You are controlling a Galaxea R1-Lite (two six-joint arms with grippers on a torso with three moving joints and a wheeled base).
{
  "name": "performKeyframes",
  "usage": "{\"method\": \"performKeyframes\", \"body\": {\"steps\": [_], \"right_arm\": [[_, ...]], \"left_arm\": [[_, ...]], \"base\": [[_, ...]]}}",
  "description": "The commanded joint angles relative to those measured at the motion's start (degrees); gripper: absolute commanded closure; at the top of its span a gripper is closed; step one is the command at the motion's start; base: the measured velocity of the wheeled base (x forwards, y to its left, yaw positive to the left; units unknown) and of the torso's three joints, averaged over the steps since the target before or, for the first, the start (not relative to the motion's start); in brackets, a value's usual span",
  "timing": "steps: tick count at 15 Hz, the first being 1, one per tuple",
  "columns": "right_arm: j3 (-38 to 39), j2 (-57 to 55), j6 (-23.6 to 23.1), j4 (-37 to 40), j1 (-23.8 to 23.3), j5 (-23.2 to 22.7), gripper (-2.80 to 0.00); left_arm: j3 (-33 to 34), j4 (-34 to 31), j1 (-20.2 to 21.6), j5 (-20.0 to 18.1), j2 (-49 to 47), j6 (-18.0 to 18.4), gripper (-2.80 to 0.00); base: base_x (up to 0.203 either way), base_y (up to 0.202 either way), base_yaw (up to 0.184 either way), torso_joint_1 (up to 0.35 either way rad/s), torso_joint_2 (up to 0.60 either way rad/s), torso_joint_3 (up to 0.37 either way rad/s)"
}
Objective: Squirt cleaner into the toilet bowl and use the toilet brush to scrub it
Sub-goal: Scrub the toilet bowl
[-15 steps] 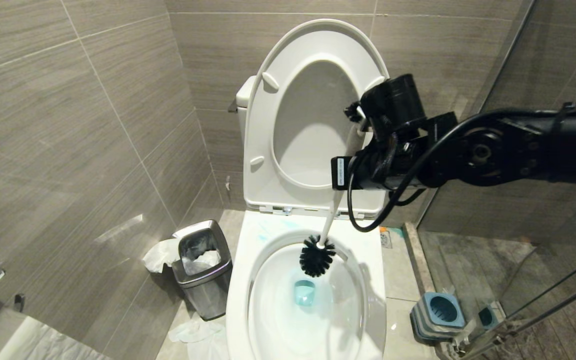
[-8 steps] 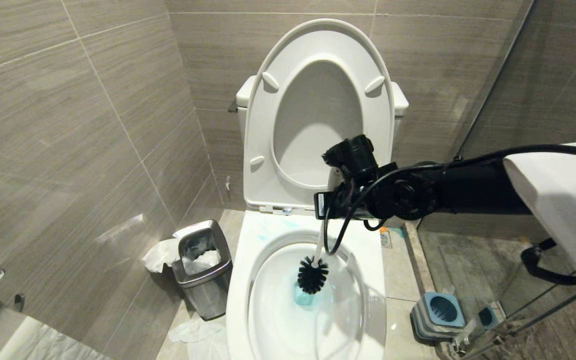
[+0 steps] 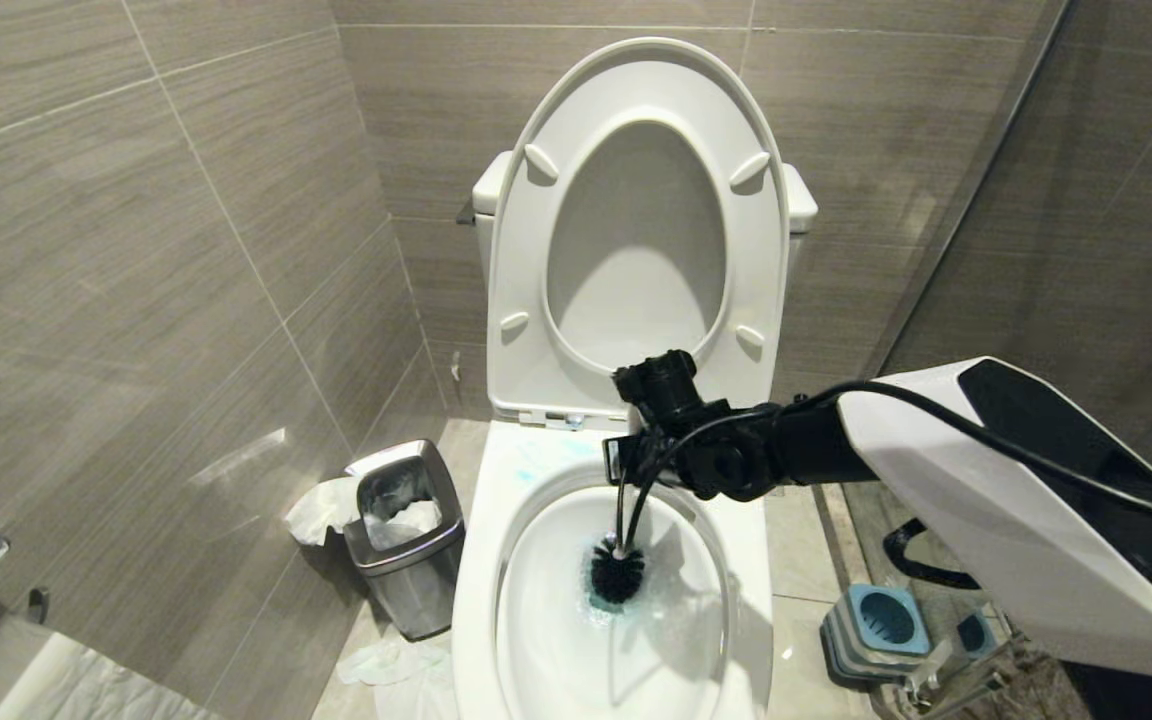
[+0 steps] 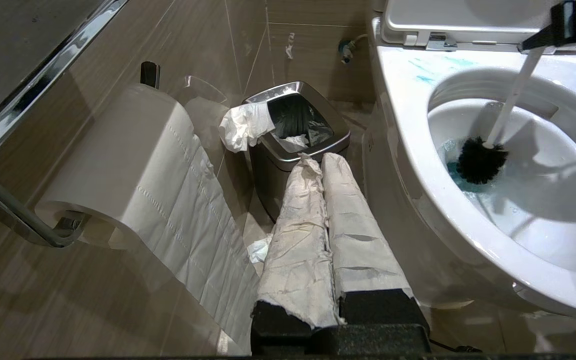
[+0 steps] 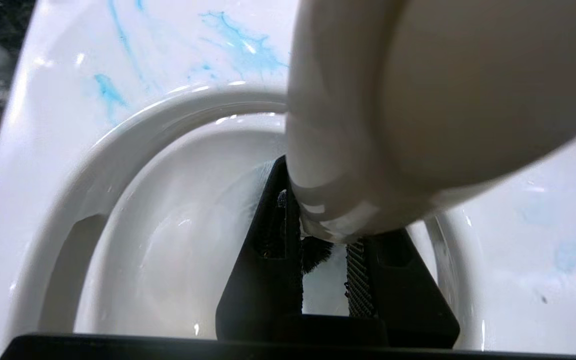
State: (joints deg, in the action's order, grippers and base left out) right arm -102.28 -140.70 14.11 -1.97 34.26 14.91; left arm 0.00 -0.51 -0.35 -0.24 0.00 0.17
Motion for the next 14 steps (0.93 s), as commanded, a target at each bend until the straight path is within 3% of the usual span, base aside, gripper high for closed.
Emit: {"method": "performKeyframes", "body": {"steps": [1,5,11,14], "right_arm": [[-0.9,-5.3,-1.2,-3.1,0.1,1.6,0.00],[-0.4,-4.6,-1.5,-3.4,1.3,2.8,0.00],[5.5,19.1,-1.5,2.7,4.2,3.1,0.00],[7.6,20.6,-1.0,5.4,4.8,2.8,0.00]], "left_arm": [[0.2,0.0,0.0,0.0,-0.1,0.0,0.00],[0.1,0.0,0.0,0.0,-0.1,0.0,0.00],[0.1,0.0,0.0,0.0,-0.1,0.0,0.00],[0.1,0.0,0.0,0.0,-0.1,0.0,0.00]], "base": [[0.000,0.000,0.000,0.000,0.00,0.000],[0.000,0.000,0.000,0.000,0.00,0.000],[0.000,0.000,0.000,0.000,0.00,0.000],[0.000,0.000,0.000,0.000,0.00,0.000]]}}
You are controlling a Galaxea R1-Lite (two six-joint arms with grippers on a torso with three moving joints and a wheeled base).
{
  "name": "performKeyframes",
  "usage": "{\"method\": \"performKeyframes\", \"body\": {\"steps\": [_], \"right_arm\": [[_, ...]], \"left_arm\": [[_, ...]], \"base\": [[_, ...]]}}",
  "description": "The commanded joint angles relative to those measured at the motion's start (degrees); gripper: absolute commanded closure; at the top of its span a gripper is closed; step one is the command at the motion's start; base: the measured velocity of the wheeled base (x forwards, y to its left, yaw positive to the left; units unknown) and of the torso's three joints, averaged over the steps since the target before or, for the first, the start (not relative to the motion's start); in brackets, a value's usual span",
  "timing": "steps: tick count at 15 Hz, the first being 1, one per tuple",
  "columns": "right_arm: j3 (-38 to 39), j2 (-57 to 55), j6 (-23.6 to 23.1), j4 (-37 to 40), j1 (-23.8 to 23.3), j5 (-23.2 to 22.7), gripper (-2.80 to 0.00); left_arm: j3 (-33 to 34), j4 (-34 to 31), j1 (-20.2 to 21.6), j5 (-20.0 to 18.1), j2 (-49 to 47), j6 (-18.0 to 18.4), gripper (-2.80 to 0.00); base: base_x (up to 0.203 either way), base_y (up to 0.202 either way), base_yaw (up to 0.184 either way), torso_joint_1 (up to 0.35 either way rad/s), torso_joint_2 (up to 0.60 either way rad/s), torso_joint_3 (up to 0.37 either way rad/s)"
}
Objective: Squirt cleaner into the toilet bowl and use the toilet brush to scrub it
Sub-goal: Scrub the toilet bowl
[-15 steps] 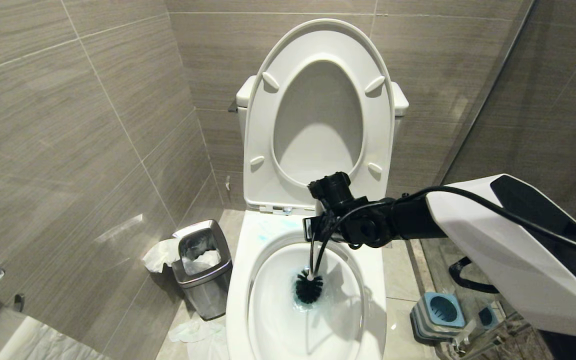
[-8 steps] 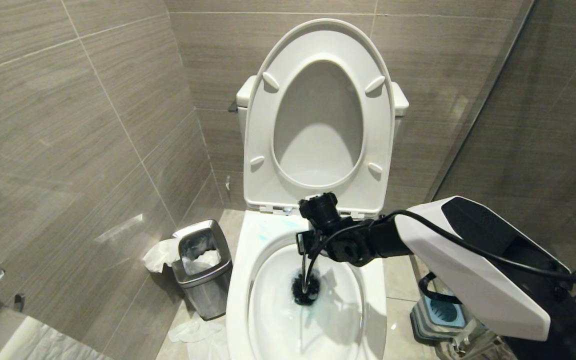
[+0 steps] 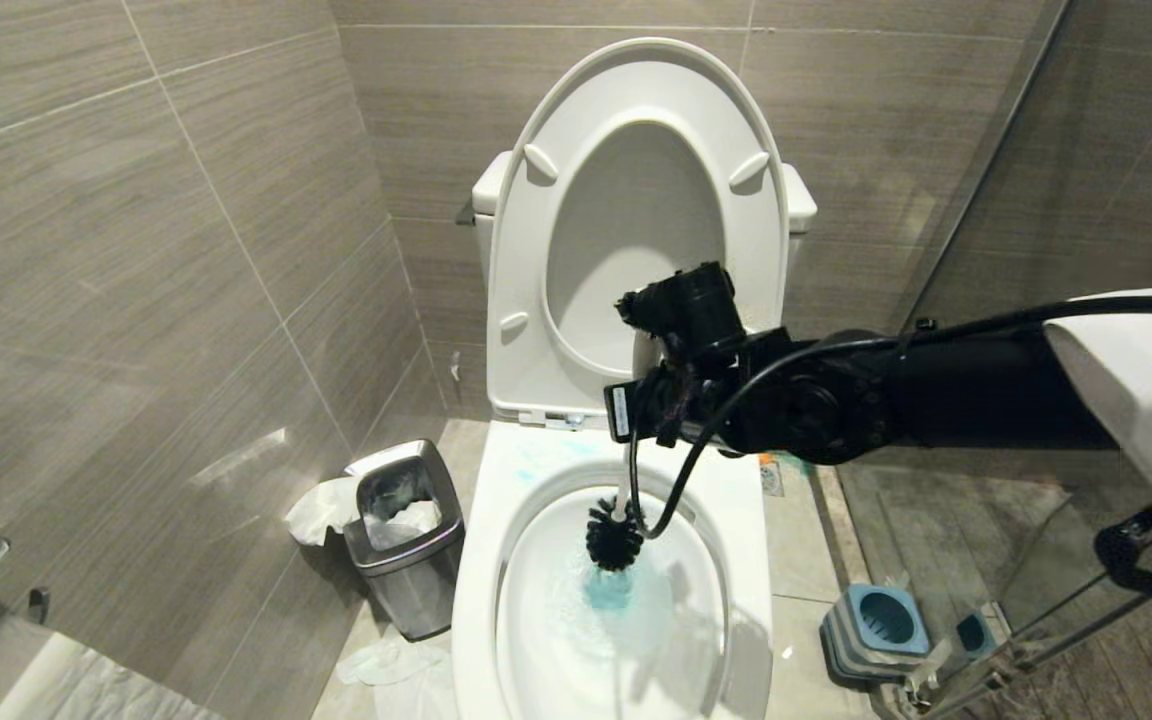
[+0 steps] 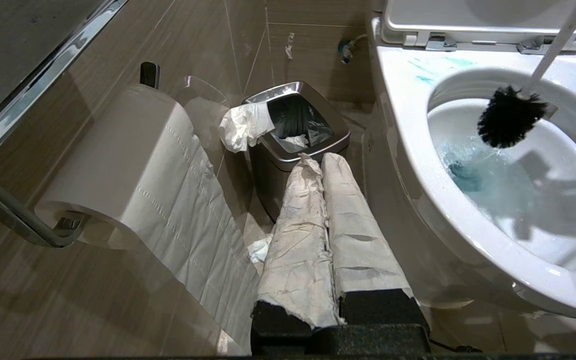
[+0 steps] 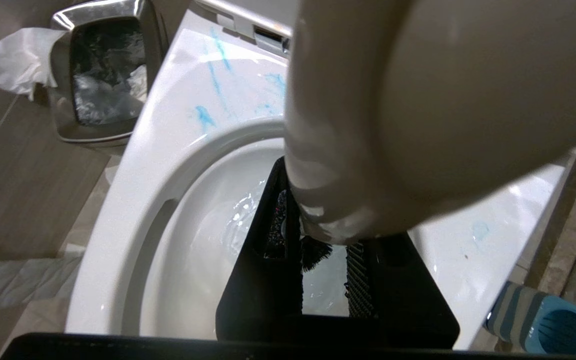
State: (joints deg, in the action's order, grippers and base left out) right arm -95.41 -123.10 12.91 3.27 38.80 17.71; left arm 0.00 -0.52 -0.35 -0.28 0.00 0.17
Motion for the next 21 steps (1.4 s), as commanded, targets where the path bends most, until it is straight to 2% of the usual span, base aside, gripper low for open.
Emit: {"method": "performKeyframes", "body": {"steps": [1,5,11,13,17,21], "right_arm": [[0.4,1.5,0.4,0.0,0.3,-0.1,0.00],[-2.8,-7.8,2.0,-0.5,-0.3,0.1,0.00],[-16.9,-22.7,1.9,-0.8,-1.7,0.5,0.00],[-17.7,-25.1,1.8,-0.7,-2.2,0.5,0.00],[-17.6,-26.0,1.6,-0.6,-2.3,1.9,0.00],[-15.2,-18.0,1.6,0.4,-1.8,1.9,0.00]], "left_arm": [[0.1,0.0,0.0,0.0,-0.1,0.0,0.00],[0.2,0.0,0.0,0.0,-0.1,0.0,0.00],[0.2,0.0,0.0,0.0,-0.1,0.0,0.00],[0.2,0.0,0.0,0.0,-0.1,0.0,0.00],[0.1,0.0,0.0,0.0,-0.1,0.0,0.00],[0.1,0.0,0.0,0.0,-0.1,0.0,0.00]], "base": [[0.000,0.000,0.000,0.000,0.00,0.000],[0.000,0.000,0.000,0.000,0.00,0.000],[0.000,0.000,0.000,0.000,0.00,0.000],[0.000,0.000,0.000,0.000,0.00,0.000],[0.000,0.000,0.000,0.000,0.00,0.000],[0.000,0.000,0.000,0.000,0.00,0.000]]}}
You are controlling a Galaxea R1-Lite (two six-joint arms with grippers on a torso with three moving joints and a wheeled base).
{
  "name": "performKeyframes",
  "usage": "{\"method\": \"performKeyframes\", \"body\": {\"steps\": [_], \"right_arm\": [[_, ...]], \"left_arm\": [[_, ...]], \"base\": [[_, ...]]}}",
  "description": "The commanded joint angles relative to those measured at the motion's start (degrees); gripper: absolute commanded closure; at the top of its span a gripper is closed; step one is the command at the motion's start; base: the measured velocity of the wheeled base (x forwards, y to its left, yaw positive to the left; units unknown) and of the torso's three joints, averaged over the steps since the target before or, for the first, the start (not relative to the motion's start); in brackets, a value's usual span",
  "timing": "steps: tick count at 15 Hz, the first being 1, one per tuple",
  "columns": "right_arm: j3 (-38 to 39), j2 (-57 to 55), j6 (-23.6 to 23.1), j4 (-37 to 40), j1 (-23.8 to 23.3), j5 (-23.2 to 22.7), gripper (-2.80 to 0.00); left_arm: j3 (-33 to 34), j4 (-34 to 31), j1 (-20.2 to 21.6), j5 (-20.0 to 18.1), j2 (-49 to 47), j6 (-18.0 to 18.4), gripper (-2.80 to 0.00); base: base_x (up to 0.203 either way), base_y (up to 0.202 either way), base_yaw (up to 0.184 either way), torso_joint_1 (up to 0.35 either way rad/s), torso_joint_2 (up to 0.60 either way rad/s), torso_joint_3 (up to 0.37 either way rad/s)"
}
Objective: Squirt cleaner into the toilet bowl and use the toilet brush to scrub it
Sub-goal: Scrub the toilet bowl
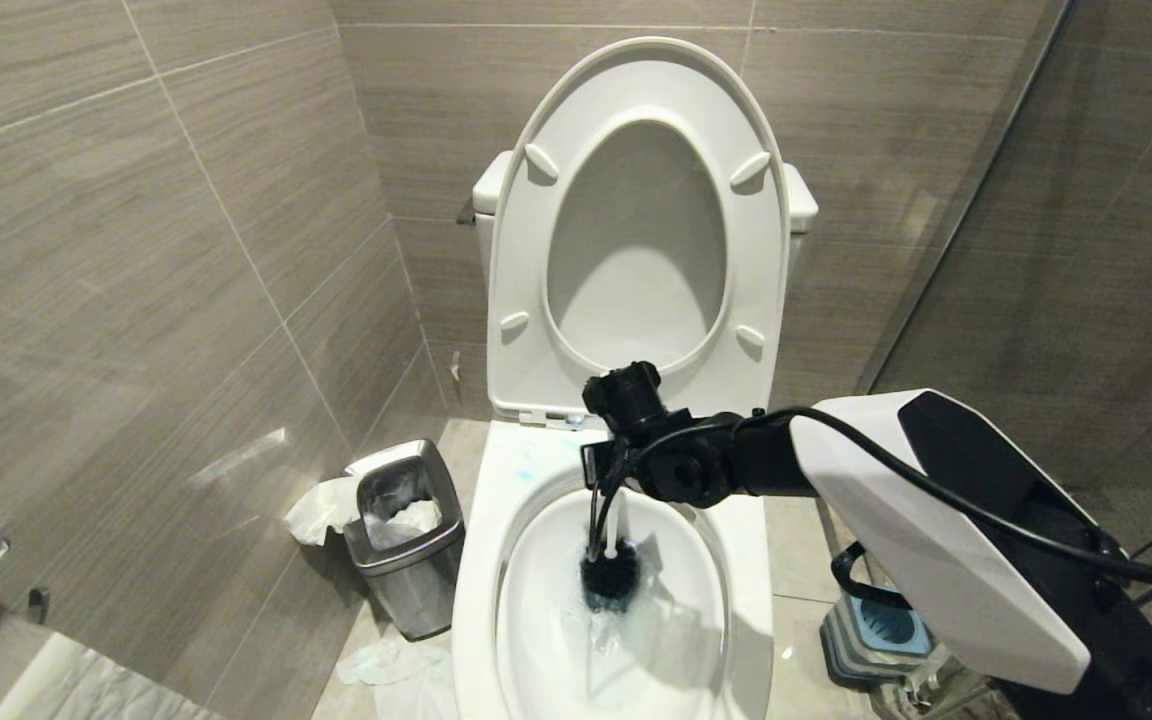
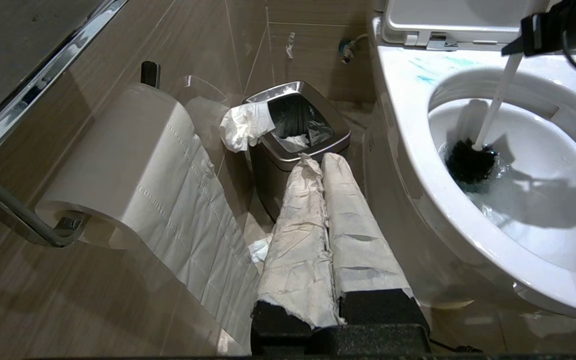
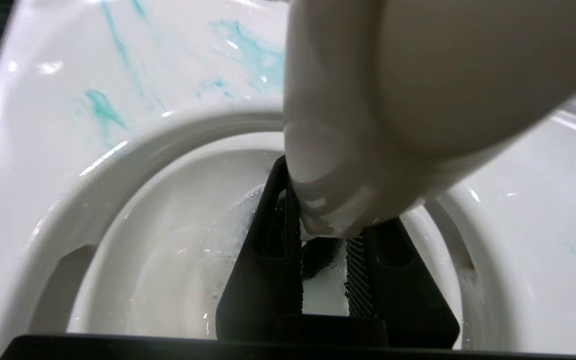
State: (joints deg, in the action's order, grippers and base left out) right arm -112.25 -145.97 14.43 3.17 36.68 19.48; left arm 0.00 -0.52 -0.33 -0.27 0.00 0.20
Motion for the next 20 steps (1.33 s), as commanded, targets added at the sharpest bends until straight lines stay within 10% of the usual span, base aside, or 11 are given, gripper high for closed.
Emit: {"method": "performKeyframes", "body": {"steps": [1,9,20], "right_arm": [[4.4,8.5,0.1,1.2,0.8,0.1,0.00],[24.2,24.1,0.4,2.7,2.6,5.0,0.00],[5.0,10.0,0.2,2.5,1.0,8.7,0.00]], "left_arm": [[0.2,0.0,0.0,0.0,-0.1,0.0,0.00],[0.1,0.0,0.0,0.0,-0.1,0.0,0.00],[0.2,0.0,0.0,0.0,-0.1,0.0,0.00]], "base": [[0.000,0.000,0.000,0.000,0.00,0.000],[0.000,0.000,0.000,0.000,0.00,0.000],[0.000,0.000,0.000,0.000,0.00,0.000]]}}
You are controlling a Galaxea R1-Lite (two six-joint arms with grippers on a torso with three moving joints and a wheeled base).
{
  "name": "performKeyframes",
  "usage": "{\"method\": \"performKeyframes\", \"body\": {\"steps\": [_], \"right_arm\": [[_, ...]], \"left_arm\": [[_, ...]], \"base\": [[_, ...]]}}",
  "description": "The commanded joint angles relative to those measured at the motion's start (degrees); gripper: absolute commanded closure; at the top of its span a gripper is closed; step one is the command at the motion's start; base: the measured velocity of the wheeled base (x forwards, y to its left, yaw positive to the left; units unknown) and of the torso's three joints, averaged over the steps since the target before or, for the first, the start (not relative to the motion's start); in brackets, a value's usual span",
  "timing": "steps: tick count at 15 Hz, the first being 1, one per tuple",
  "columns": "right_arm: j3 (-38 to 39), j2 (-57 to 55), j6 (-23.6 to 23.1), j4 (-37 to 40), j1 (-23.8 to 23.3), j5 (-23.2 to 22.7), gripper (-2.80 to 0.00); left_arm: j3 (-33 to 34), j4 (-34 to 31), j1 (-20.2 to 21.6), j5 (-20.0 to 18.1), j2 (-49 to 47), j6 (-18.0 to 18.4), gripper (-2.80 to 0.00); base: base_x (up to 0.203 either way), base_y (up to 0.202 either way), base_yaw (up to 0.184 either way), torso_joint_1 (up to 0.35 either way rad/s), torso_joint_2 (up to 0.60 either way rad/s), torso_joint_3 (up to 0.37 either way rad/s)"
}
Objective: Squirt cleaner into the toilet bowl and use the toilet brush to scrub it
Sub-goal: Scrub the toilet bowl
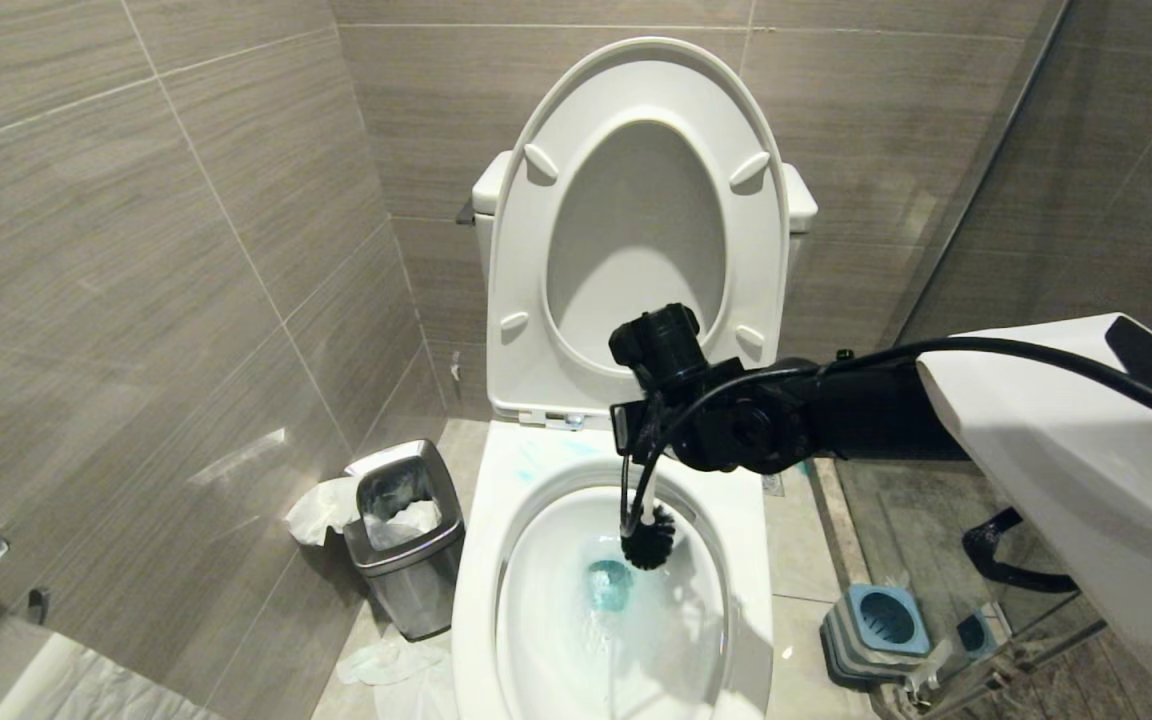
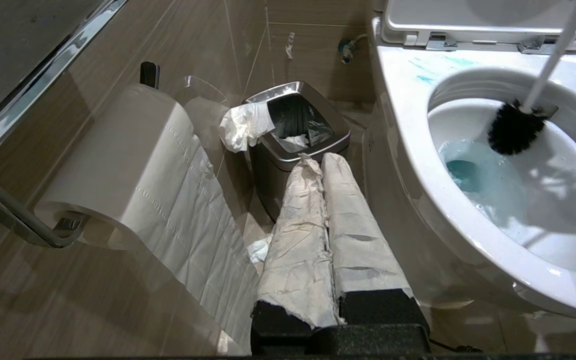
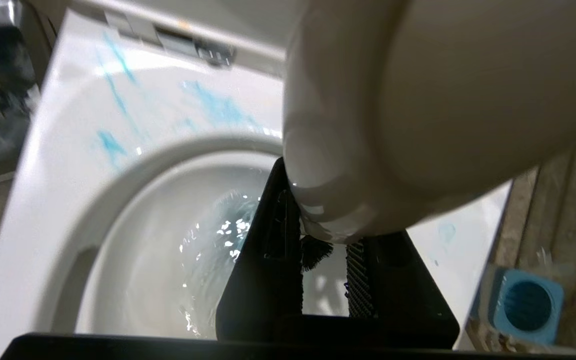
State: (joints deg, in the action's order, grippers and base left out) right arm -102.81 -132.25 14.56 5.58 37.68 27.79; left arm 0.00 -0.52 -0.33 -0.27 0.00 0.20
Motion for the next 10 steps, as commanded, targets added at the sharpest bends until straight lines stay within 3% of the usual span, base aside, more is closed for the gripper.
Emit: {"method": "performKeyframes", "body": {"steps": [1,6,10], "right_arm": [[-6.6,-5.3,0.0,0.2,0.5,0.6,0.00],[-10.4,-8.1,0.1,0.1,5.8,0.4,0.00],[-5.3,-5.0,1.0,0.4,9.0,1.3,0.00]], "left_arm": [[0.2,0.0,0.0,0.0,-0.1,0.0,0.00],[0.1,0.0,0.0,0.0,-0.1,0.0,0.00],[0.1,0.0,0.0,0.0,-0.1,0.0,0.00]], "base": [[0.000,0.000,0.000,0.000,0.00,0.000],[0.000,0.000,0.000,0.000,0.00,0.000],[0.000,0.000,0.000,0.000,0.00,0.000]]}}
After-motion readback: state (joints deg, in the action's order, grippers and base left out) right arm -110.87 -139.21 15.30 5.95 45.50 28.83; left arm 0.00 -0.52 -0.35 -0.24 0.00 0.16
